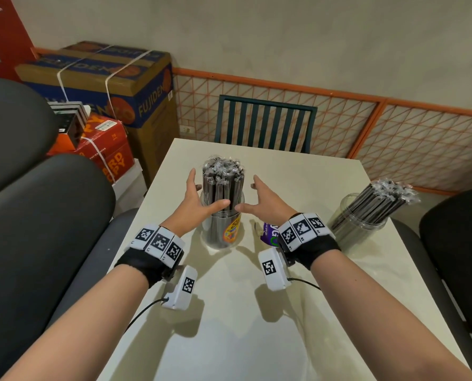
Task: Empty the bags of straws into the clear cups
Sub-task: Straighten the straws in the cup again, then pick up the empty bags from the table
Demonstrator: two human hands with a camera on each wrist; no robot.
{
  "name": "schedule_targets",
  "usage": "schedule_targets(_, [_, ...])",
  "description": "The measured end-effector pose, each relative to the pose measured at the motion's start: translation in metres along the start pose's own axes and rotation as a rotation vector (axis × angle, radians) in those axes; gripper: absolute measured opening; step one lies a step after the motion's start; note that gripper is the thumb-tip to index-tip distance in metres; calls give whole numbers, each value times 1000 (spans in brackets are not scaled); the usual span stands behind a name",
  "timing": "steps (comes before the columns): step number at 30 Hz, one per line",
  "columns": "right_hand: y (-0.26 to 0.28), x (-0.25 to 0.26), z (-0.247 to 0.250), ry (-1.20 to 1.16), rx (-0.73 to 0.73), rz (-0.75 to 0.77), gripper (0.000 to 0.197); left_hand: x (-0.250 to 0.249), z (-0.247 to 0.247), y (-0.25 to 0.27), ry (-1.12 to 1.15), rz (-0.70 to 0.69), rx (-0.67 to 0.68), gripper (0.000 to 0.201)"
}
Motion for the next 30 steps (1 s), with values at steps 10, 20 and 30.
schedule_targets(10, [70, -31, 11, 101, 168, -2, 58, 18, -16, 50, -218, 233, -57, 89])
schedule_targets(20, [178, -197, 88, 148, 14, -253, 36, 17, -171, 103, -560, 349, 486, 61])
schedule_targets(30, [251, -326, 68, 20, -248, -808, 72, 35, -276, 108, -533, 446, 333, 29])
Point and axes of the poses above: each hand's wrist, its own y-axis away from the middle knuckle, its own z-axis out of the back of the hand, x = y × z, the point moved 4 cm from there along -y, towards the middle knuckle, and after that the axes turned 2 degrees about -y, right-handed, at the moved point
